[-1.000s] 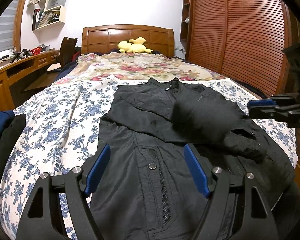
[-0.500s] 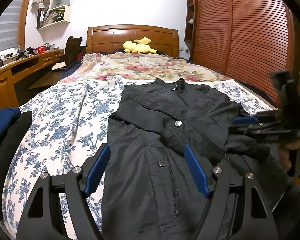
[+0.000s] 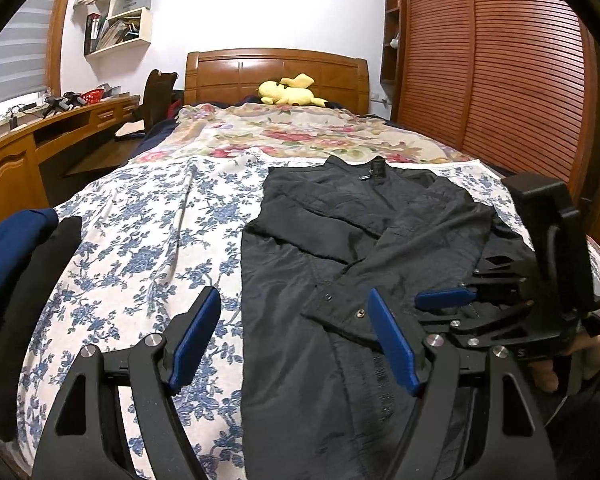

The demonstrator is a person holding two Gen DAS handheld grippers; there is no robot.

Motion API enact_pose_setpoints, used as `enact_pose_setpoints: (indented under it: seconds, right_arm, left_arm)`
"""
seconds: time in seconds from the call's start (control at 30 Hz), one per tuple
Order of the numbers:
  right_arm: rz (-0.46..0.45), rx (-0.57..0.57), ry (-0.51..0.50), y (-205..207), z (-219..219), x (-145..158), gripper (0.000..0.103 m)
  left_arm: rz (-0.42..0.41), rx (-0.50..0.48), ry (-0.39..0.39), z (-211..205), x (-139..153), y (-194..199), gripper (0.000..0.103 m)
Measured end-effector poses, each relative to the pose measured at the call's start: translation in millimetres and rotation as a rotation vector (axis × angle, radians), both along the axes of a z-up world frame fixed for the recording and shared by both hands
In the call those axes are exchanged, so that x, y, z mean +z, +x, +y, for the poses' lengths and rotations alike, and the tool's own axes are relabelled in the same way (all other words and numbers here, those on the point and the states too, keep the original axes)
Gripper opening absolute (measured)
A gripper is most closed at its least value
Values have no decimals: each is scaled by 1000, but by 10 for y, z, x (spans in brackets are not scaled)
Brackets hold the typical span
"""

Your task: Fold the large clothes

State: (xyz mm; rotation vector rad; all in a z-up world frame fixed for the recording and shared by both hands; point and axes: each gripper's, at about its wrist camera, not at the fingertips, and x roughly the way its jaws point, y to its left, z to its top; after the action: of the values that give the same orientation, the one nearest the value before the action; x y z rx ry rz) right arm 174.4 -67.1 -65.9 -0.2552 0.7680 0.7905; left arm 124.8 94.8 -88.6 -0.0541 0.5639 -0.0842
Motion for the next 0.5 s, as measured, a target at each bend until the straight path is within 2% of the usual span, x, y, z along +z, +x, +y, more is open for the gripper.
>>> enact_pose_setpoints:
  seconds: [0.13,0.5]
  right_arm:
    - [-32,-24,2,-66,-62,42,42]
    - [-97,-168,20,-467,-790,77,42]
  left_arm:
    - [-1,3,-1,32,0,-27,77]
    - [10,-23,7,-79,-22,-144,77]
